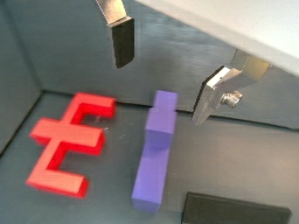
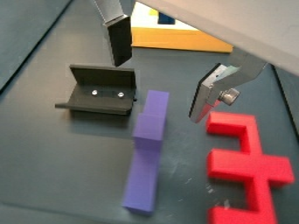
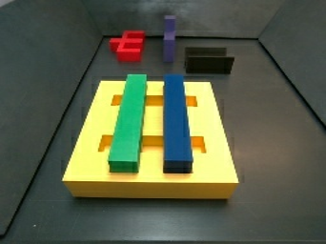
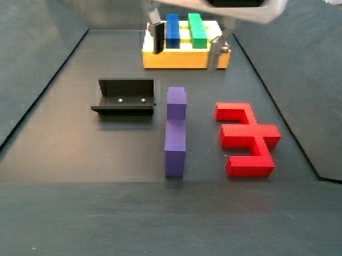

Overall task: Pick up the purple object. Move up. Move to above the board. Insert the purple object.
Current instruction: Pick up the purple object.

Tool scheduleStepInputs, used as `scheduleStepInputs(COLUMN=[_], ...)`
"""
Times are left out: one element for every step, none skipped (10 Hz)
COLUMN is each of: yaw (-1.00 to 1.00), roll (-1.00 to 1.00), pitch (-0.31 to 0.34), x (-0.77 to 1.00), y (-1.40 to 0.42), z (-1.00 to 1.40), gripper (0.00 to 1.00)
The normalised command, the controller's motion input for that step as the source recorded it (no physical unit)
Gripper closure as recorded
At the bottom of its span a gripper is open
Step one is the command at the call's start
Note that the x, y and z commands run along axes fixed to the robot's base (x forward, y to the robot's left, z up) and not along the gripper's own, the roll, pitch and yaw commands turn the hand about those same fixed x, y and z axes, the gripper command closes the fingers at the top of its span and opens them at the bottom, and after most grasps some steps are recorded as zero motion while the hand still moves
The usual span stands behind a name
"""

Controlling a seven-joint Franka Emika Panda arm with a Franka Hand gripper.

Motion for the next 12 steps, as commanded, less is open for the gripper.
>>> scheduleStepInputs(yaw=[-0.85,-0.85,-0.87,-0.87,-0.87,-0.88,-0.87,-0.93,-0.95,-0.96,-0.94,-0.89], roll=[-0.05,-0.05,-0.02,-0.03,-0.02,-0.02,-0.03,-0.01,0.0,-0.03,-0.04,-0.12], pitch=[0.0,0.0,0.0,0.0,0.0,0.0,0.0,0.0,0.0,-0.006,-0.096,-0.12], x=[0.31,0.31,0.26,0.27,0.23,0.2,0.21,0.17,0.15,0.16,-0.13,-0.15], y=[0.13,0.14,0.14,0.14,0.13,0.12,0.1,0.09,0.07,0.05,0.0,0.0], z=[-0.05,-0.05,-0.02,-0.01,0.0,0.02,0.03,0.04,0.0,-0.04,-0.13,-0.2], gripper=[0.0,0.0,0.0,0.0,0.0,0.0,0.0,0.0,0.0,0.0,0.0,0.0])
